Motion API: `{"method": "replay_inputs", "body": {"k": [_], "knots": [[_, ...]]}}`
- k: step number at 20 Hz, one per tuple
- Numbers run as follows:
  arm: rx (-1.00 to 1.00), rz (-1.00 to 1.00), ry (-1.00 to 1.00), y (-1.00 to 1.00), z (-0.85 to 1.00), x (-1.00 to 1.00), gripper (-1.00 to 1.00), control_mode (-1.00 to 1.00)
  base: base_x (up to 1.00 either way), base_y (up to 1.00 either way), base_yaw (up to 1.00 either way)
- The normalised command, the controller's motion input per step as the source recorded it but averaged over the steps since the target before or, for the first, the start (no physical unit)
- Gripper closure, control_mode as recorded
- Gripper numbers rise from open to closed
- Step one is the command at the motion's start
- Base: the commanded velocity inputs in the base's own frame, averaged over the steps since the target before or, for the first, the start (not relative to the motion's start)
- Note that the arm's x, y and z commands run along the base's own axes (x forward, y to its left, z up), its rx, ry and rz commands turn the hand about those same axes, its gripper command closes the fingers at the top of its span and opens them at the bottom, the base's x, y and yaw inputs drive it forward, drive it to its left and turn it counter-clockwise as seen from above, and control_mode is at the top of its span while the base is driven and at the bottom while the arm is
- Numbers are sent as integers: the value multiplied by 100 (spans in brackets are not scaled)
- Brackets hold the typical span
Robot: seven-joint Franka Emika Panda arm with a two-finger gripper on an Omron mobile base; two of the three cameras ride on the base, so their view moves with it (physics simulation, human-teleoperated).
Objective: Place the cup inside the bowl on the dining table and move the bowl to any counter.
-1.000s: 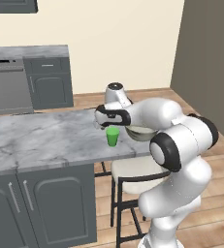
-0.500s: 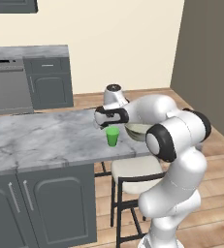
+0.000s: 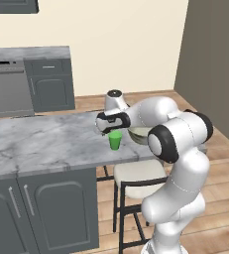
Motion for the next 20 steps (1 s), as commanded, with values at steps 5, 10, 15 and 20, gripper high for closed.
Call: {"method": "replay_inputs", "body": {"k": [5, 10, 15, 20], "knots": [[0, 0, 0, 1, -13, 15, -100, -100, 0, 0, 0], [0, 0, 0, 1, -18, 4, -100, -100, 0, 0, 0], [0, 0, 0, 2, -20, 0, -100, -100, 0, 0, 0], [0, 0, 0, 1, -20, 3, -100, -100, 0, 0, 0]]}}
